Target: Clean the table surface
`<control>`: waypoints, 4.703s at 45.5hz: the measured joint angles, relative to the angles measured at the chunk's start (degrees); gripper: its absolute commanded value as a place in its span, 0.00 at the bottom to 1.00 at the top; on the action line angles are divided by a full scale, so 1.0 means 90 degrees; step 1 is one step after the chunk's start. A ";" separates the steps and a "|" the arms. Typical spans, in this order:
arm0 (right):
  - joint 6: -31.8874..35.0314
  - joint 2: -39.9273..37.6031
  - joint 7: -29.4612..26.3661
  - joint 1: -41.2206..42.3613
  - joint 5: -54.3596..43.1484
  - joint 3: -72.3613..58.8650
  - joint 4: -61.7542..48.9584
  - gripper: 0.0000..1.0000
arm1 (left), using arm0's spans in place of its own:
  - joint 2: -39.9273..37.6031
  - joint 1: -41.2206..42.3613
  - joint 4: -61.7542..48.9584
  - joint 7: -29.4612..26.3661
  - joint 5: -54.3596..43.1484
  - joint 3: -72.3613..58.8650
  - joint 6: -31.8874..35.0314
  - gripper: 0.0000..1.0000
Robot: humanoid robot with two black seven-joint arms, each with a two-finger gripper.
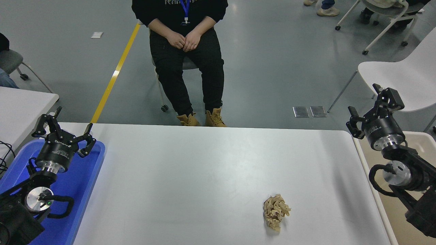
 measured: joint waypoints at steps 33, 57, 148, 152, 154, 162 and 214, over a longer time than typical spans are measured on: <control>0.0623 -0.2078 -0.0001 0.3163 -0.0592 -0.5126 0.0094 0.99 | 0.0004 0.0000 0.0000 0.0000 0.0002 -0.0001 0.0000 1.00; 0.0867 -0.1191 0.0009 0.5920 -0.4315 -0.8470 0.0685 0.99 | 0.0003 0.0000 0.0000 0.0001 -0.0002 -0.0001 0.0000 1.00; 0.1217 0.2006 0.0267 0.4740 -0.6323 -1.0857 0.0447 0.99 | 0.0005 0.0000 0.0000 0.0000 -0.0002 -0.0003 0.0000 1.00; 0.1206 0.2006 0.0266 0.4634 -0.6321 -1.0800 0.0361 0.99 | 0.0005 0.0000 0.0000 0.0000 -0.0002 -0.0003 0.0000 1.00; 0.1192 0.2006 0.0264 0.4589 -0.6321 -1.0780 0.0330 0.99 | 0.0005 0.0000 0.0000 0.0000 -0.0002 -0.0003 0.0000 1.00; 0.1140 0.1999 0.0262 0.4405 -0.6320 -1.0729 0.0213 0.98 | 0.0005 0.0001 0.0000 0.0000 -0.0002 -0.0003 0.0000 1.00; 0.1020 0.1530 0.1263 0.4988 -0.6037 -1.0273 0.0222 0.00 | 0.0005 0.0001 0.0000 0.0000 -0.0001 -0.0002 0.0000 1.00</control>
